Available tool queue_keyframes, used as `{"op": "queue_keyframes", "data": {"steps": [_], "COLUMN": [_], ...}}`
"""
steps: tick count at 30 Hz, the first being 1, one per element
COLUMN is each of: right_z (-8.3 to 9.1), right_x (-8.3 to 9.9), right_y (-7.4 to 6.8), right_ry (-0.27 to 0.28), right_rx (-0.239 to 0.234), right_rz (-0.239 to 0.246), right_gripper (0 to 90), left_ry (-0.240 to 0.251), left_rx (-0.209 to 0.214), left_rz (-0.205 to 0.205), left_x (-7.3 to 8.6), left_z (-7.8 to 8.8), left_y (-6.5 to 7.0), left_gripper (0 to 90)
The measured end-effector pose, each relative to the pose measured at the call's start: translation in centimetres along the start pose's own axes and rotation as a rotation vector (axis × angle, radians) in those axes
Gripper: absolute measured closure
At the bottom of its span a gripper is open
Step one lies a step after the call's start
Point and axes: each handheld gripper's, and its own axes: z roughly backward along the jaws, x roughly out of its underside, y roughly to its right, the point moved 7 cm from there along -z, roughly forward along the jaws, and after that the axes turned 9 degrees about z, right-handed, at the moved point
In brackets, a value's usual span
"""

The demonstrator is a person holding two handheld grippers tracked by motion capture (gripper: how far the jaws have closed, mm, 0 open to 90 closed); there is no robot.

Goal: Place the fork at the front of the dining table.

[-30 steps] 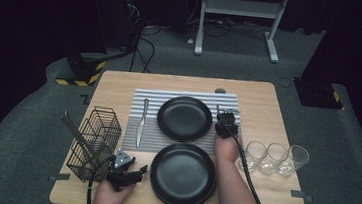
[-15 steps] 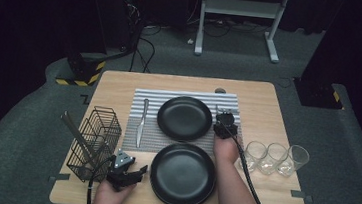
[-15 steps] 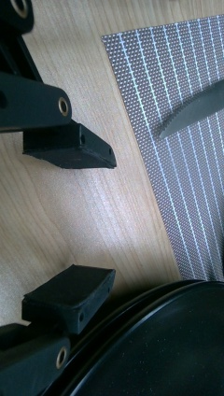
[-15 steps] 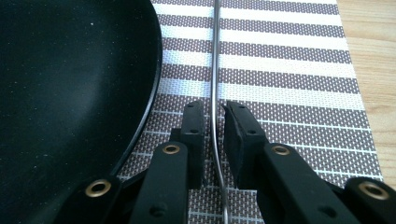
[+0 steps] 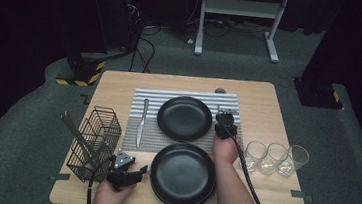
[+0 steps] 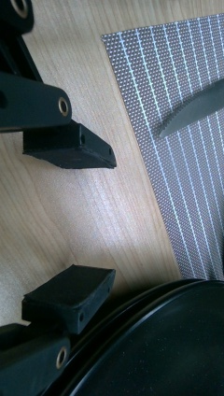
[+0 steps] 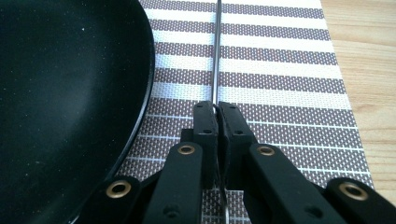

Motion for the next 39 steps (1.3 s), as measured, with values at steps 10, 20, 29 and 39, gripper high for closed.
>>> {"op": "queue_keyframes", "data": {"steps": [10,20,29,39], "right_z": [1.3,3.3,5.4,6.3], "right_x": [-0.7,-0.6,0.3,2.7], "right_y": [-0.6,-1.3,-1.9,-1.7], "right_ry": [0.045,0.072,0.091,0.071], "right_rx": [-0.049,-0.068,-0.071,-0.058], "right_rz": [-0.004,0.033,0.013,0.013], "right_gripper": [71.1,70.7,72.8,61.1], "left_ry": [0.001,0.001,0.001,0.001], "left_rx": [0.000,0.001,0.001,0.000], "left_rz": [-0.002,0.000,0.002,0.000], "left_x": [0.0,0.0,0.0,0.0], "left_z": [0.0,0.0,0.0,0.0], "left_y": [0.0,0.0,0.1,0.1], "left_gripper": [40.0,40.1,40.4,40.4]}}
